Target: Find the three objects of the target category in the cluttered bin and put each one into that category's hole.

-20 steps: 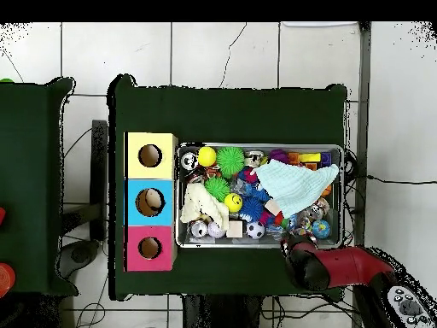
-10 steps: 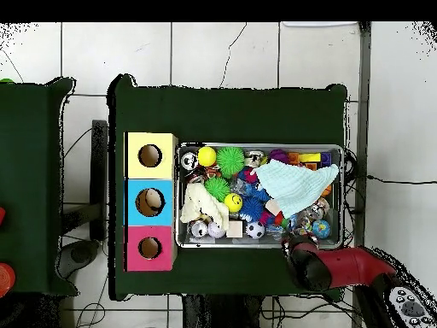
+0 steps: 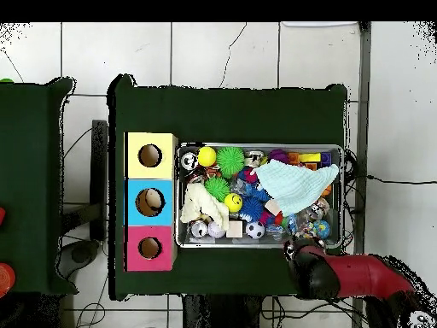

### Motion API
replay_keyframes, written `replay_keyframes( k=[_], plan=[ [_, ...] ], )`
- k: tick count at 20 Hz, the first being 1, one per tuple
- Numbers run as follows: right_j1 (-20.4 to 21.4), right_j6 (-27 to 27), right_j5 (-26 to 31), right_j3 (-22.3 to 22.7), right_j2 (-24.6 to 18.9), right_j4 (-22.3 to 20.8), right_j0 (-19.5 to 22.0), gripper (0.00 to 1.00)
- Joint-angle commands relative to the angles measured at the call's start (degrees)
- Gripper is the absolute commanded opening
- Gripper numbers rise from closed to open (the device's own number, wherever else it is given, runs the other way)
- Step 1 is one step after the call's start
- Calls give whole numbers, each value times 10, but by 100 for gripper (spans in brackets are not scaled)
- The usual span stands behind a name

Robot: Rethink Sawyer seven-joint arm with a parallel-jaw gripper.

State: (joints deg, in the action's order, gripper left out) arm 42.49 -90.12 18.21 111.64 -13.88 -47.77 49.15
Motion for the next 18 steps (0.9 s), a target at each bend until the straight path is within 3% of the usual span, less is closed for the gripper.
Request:
replay_keyframes(
  k=[1, 7, 13, 18],
  plan=[
    [95, 61, 91, 37, -64, 49, -22, 0],
    [102, 43, 92, 38, -60, 47, -35, 0],
    [106, 3, 97, 34, -40, 52, -82, 0],
    [133, -23, 105, 42, -28, 74, -119, 0]
  ],
)
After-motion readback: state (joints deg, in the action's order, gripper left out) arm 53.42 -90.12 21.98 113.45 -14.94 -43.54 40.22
